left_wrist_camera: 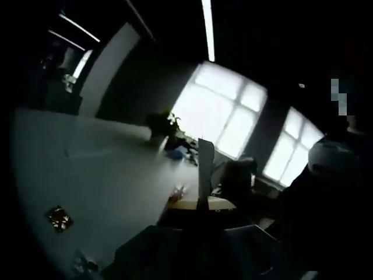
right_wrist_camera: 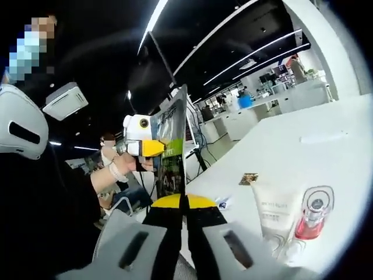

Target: Arrange the skincare products in the storage area until every visible bottle or jar stands upright without overlapping.

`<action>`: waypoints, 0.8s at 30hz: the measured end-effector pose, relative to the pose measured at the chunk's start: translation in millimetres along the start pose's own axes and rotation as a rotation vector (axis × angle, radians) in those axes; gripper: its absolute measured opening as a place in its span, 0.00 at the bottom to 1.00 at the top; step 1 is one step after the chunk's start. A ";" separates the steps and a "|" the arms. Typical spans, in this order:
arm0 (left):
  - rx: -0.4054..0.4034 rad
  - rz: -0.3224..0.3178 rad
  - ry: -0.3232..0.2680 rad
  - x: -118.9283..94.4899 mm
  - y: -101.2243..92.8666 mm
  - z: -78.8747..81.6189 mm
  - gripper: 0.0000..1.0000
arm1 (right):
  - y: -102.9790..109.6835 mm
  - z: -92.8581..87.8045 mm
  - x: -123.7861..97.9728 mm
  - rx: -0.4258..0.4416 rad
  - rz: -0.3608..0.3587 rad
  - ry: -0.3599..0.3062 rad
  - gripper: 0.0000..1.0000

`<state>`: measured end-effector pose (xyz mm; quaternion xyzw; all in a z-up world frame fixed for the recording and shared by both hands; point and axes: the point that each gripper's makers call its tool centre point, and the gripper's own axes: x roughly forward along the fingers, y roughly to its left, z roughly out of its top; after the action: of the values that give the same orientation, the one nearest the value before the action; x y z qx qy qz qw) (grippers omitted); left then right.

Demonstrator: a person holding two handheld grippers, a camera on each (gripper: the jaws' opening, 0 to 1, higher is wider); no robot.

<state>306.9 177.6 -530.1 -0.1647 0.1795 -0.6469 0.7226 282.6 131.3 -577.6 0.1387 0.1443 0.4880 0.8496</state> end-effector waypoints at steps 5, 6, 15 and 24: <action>0.008 0.007 0.046 -1.2 3.3 -9.8 0.00 | -11.1 17.4 -5.6 -0.043 -0.030 -0.039 0.10; 0.009 0.002 0.049 -1.0 2.8 -11.1 0.00 | -11.3 19.4 -6.0 -0.047 -0.026 -0.038 0.11; 0.003 -0.049 0.108 11.2 -8.4 -28.4 0.00 | -0.7 42.2 -2.6 -0.047 0.061 -0.065 0.19; 0.021 -0.101 0.161 20.1 -23.3 -41.8 0.00 | 19.7 48.2 8.6 -0.013 0.165 -0.072 0.15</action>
<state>268.7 154.8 -556.9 -0.1137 0.2216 -0.6955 0.6740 289.6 143.7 -526.8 0.1622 0.0986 0.5519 0.8120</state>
